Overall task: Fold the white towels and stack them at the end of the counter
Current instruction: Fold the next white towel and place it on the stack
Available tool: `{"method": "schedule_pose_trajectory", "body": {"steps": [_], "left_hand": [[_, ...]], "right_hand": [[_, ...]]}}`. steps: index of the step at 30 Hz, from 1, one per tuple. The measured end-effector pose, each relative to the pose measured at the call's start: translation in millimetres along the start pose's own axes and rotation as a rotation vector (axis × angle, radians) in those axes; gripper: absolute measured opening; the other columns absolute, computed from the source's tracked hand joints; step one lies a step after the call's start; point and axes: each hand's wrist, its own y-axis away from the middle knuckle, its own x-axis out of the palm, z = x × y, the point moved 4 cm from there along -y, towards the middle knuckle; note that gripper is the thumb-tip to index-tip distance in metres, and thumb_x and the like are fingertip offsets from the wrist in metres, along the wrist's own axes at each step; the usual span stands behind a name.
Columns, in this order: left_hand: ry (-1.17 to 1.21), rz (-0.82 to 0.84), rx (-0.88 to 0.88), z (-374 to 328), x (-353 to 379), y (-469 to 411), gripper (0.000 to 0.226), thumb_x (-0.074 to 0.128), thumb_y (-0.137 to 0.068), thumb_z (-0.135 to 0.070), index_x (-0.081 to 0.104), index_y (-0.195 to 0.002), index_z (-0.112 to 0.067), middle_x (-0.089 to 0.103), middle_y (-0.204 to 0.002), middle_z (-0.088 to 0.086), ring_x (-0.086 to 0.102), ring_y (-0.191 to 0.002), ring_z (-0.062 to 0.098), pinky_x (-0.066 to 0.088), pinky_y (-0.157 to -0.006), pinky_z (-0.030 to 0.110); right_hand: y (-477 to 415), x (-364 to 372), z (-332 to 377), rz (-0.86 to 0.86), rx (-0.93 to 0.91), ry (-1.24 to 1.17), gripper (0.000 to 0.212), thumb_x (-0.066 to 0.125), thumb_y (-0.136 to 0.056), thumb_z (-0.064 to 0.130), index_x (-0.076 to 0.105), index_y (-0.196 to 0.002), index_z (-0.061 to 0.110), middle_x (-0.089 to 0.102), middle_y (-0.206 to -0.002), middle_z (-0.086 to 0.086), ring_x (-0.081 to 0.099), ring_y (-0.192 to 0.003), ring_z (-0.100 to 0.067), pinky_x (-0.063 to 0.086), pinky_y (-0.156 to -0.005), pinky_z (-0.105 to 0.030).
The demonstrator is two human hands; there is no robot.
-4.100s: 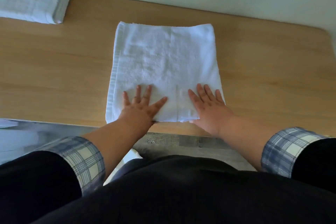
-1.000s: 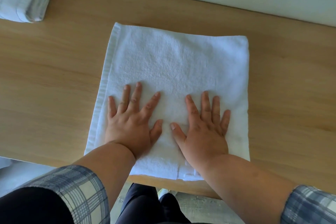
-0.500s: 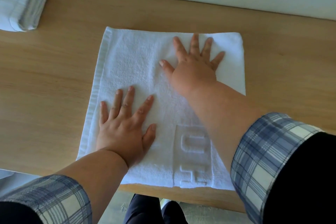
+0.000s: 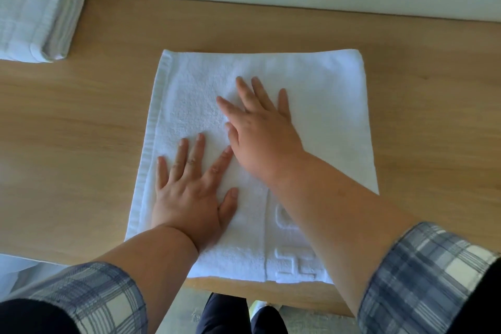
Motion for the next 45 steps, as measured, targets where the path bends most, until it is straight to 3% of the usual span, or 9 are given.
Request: {"method": "schedule_pose_trajectory", "body": {"steps": [6,15,20,26,30,36,39,42,45], "left_hand": [[0.011,-0.025,0.011,0,0,0,0.066,0.018,-0.092,-0.066,-0.007,-0.151,-0.049,-0.001,-0.166,0.002,-0.005,-0.152,0.026,0.009,-0.119,0.059],[0.020,-0.042,0.022,2,3,0,0.067,0.019,-0.092,-0.067,-0.005,-0.152,-0.051,-0.003,-0.166,0.000,-0.005,-0.152,0.025,0.008,-0.119,0.059],[0.028,-0.041,0.013,3,5,1,0.067,0.019,-0.091,-0.068,-0.006,-0.151,-0.052,-0.003,-0.166,0.000,-0.006,-0.152,0.025,0.006,-0.119,0.058],[0.028,-0.050,0.018,2,5,0,0.068,0.020,-0.090,-0.068,-0.003,-0.152,-0.050,-0.004,-0.166,0.000,-0.006,-0.151,0.026,0.003,-0.119,0.057],[0.030,-0.042,0.014,1,5,0,0.067,0.019,-0.090,-0.067,-0.001,-0.152,-0.050,-0.004,-0.166,0.000,-0.006,-0.151,0.025,0.004,-0.119,0.058],[0.028,-0.048,0.013,1,5,0,0.066,0.019,-0.091,-0.066,0.001,-0.152,-0.048,-0.002,-0.166,0.001,-0.005,-0.151,0.027,0.003,-0.119,0.059],[0.014,-0.041,0.016,1,3,0,0.066,0.017,-0.090,-0.067,0.000,-0.151,-0.048,-0.003,-0.166,0.002,-0.006,-0.151,0.028,0.002,-0.118,0.059],[-0.003,0.004,0.025,1,0,1,0.068,0.015,-0.090,-0.067,-0.004,-0.152,-0.047,-0.007,-0.166,0.003,-0.009,-0.151,0.029,0.000,-0.118,0.059],[-0.032,0.098,0.014,-3,-4,2,0.067,0.015,-0.093,-0.066,-0.009,-0.152,-0.045,-0.014,-0.165,0.005,-0.014,-0.150,0.029,-0.003,-0.119,0.058]], "right_hand": [[-31,-2,-49,0.135,0.209,0.089,0.074,0.020,-0.096,0.068,0.001,-0.159,0.033,-0.009,-0.167,-0.003,-0.014,-0.152,-0.022,-0.012,-0.119,-0.054],[-12,-26,-131,0.079,0.540,0.160,0.083,0.011,-0.092,0.072,0.001,-0.159,0.024,-0.002,-0.167,-0.011,-0.009,-0.153,-0.026,-0.002,-0.121,-0.054],[1,-34,-114,-0.098,0.654,0.058,0.076,0.027,-0.099,0.059,0.008,-0.160,0.017,-0.005,-0.167,-0.012,-0.010,-0.153,-0.029,-0.005,-0.120,-0.058],[79,0,-25,-0.030,0.410,0.014,0.072,0.027,-0.098,0.058,0.011,-0.159,0.024,-0.002,-0.167,-0.006,-0.008,-0.153,-0.024,-0.011,-0.120,-0.051],[119,-2,-62,0.108,0.503,0.133,0.077,0.011,-0.095,0.065,-0.005,-0.159,0.026,-0.013,-0.167,-0.003,-0.016,-0.152,-0.020,-0.007,-0.121,-0.053],[130,-12,-75,0.089,0.584,0.143,0.071,0.016,-0.101,0.056,-0.001,-0.160,0.020,-0.013,-0.166,-0.006,-0.014,-0.152,-0.023,-0.006,-0.121,-0.055],[138,-16,-41,0.028,0.391,0.031,0.070,0.018,-0.101,0.054,0.007,-0.159,0.017,-0.007,-0.167,-0.007,-0.010,-0.153,-0.023,-0.006,-0.122,-0.051],[176,-12,-21,0.203,0.176,0.048,0.084,0.006,-0.094,0.071,0.001,-0.159,0.018,-0.008,-0.167,-0.004,-0.012,-0.153,-0.018,-0.004,-0.123,-0.046],[211,-13,-42,0.392,0.199,0.163,0.100,-0.001,-0.083,0.085,-0.011,-0.158,0.019,-0.020,-0.165,-0.002,-0.020,-0.150,-0.016,-0.005,-0.123,-0.046]]}}
